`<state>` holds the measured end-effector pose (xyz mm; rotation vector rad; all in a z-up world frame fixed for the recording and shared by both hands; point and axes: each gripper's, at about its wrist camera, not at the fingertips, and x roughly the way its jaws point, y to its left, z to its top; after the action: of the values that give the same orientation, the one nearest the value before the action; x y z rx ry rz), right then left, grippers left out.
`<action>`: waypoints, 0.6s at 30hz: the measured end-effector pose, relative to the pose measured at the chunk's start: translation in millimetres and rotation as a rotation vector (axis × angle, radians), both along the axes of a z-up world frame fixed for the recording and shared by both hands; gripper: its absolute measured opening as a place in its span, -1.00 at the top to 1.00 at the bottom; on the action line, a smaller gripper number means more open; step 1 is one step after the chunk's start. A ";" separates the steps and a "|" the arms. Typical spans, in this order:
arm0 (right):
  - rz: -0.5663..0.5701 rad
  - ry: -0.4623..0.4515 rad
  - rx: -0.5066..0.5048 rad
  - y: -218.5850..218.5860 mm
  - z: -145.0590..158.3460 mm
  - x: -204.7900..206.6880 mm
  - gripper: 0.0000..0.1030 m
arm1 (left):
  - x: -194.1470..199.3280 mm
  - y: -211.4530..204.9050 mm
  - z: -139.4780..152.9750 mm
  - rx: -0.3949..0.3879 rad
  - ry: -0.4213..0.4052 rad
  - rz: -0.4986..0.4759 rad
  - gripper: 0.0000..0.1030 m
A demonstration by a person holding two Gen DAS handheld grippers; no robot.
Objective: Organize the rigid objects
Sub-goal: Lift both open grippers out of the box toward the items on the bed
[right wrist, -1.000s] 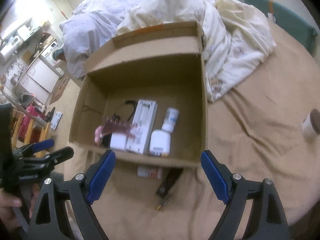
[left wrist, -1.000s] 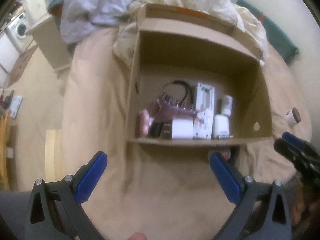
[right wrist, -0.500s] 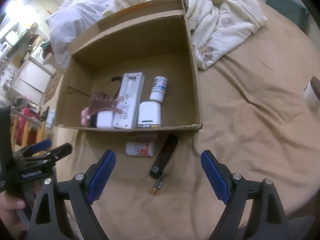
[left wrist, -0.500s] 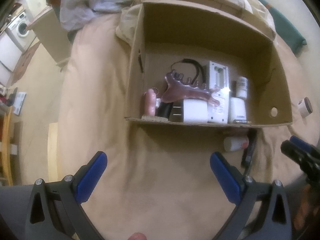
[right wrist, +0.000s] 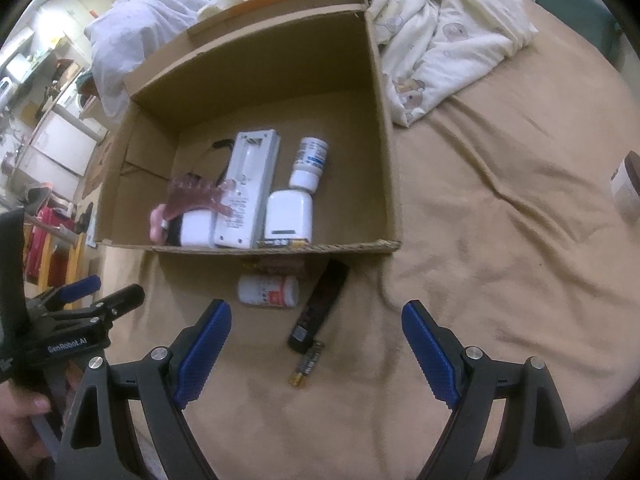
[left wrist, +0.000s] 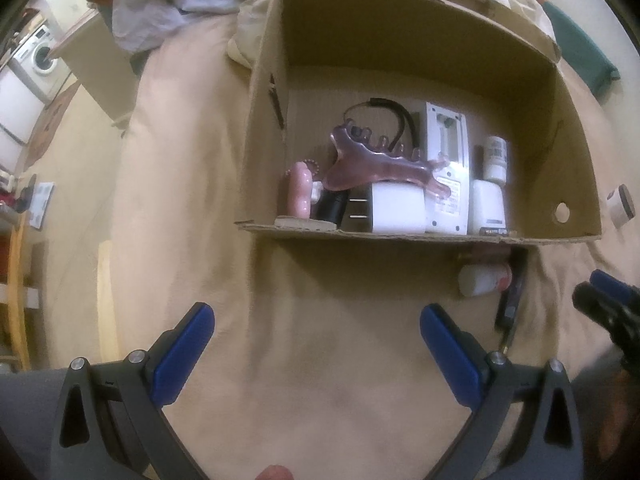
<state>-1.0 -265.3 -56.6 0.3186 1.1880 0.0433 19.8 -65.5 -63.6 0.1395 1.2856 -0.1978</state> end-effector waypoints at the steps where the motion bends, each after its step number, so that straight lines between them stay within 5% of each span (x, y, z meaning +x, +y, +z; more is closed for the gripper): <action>1: -0.002 0.005 -0.002 -2.2 -1.0 -1.3 -0.79 | 0.3 -1.3 -0.8 0.003 0.002 -0.002 -0.99; 11: -0.034 0.021 0.078 -15.9 -1.4 -2.7 -0.79 | 0.3 -29.4 -7.2 -0.019 0.022 -0.014 -0.99; 18: -0.080 0.046 0.140 -28.7 -7.2 -1.5 -0.79 | 7.8 -25.0 -18.4 -0.037 0.041 0.065 -0.99</action>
<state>-2.5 -294.1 -63.8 0.4924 1.2190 0.0495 27.5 -90.5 -82.0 0.0616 1.3243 -0.1692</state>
